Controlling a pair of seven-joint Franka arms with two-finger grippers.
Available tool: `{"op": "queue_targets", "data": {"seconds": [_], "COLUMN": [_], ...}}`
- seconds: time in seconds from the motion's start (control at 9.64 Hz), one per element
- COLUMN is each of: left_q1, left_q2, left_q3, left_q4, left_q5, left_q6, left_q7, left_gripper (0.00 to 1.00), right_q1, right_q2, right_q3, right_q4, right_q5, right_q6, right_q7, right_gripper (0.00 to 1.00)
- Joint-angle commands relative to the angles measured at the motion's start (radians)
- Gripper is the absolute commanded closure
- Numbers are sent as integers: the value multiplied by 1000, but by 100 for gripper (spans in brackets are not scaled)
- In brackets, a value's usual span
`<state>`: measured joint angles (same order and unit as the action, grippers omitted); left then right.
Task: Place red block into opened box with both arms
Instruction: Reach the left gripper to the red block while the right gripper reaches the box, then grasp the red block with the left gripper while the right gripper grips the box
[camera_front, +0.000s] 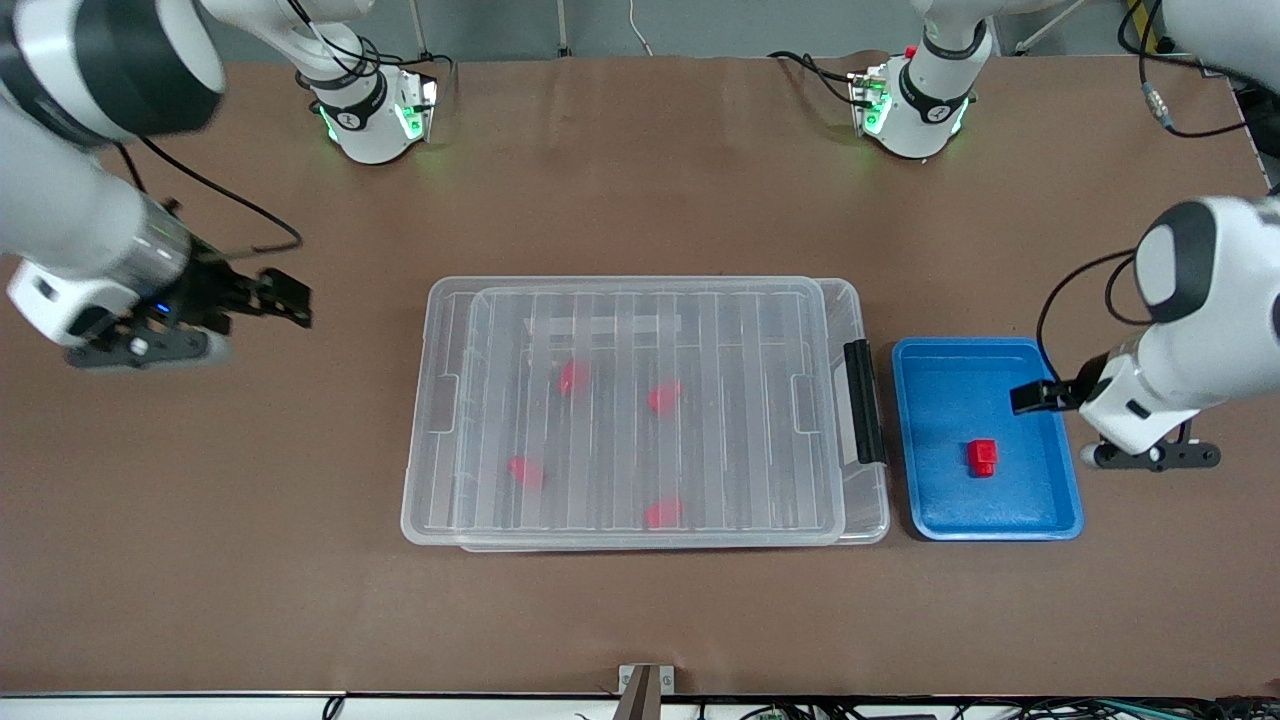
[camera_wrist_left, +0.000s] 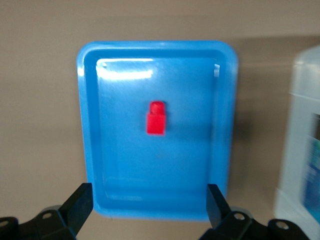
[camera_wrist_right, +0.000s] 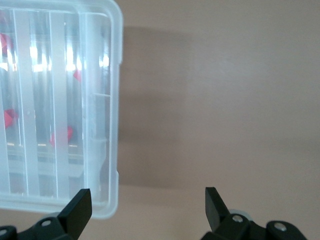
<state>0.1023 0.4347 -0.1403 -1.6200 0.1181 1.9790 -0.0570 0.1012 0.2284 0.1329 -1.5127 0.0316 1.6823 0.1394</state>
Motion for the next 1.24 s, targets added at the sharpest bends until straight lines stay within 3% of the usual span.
{"op": "queue_targets", "data": {"seconds": [0.0,0.41,0.73,0.83,1.04,1.14], "left_q1": [-7,-3,0,-1,0,-1], "left_q2": [148,271,323,334,343,335], "left_q3": [-5,-4,-2,-2,-2,-2], "left_q4": [14,19,19,19,19,17], "left_q5": [38,41,40,40,40,40], "left_q6": [92,194,242,254,262,261], "left_q7": [-3,-12,-14,-15,-17,-17], "left_gripper": [0,23,33,47,66,81], "right_q1": [49,97,94,97,97,94], "right_q2": [86,173,213,224,235,241], "right_q3": [-4,-6,-6,-6,-6,-6], "right_q4": [-36,-122,-122,-122,-122,-122], "right_q5": [2,-13,-31,-32,-41,-73], "right_q6": [124,308,376,393,396,398], "right_q7": [12,11,9,9,8,9], "right_gripper": [0,0,0,0,0,0]}}
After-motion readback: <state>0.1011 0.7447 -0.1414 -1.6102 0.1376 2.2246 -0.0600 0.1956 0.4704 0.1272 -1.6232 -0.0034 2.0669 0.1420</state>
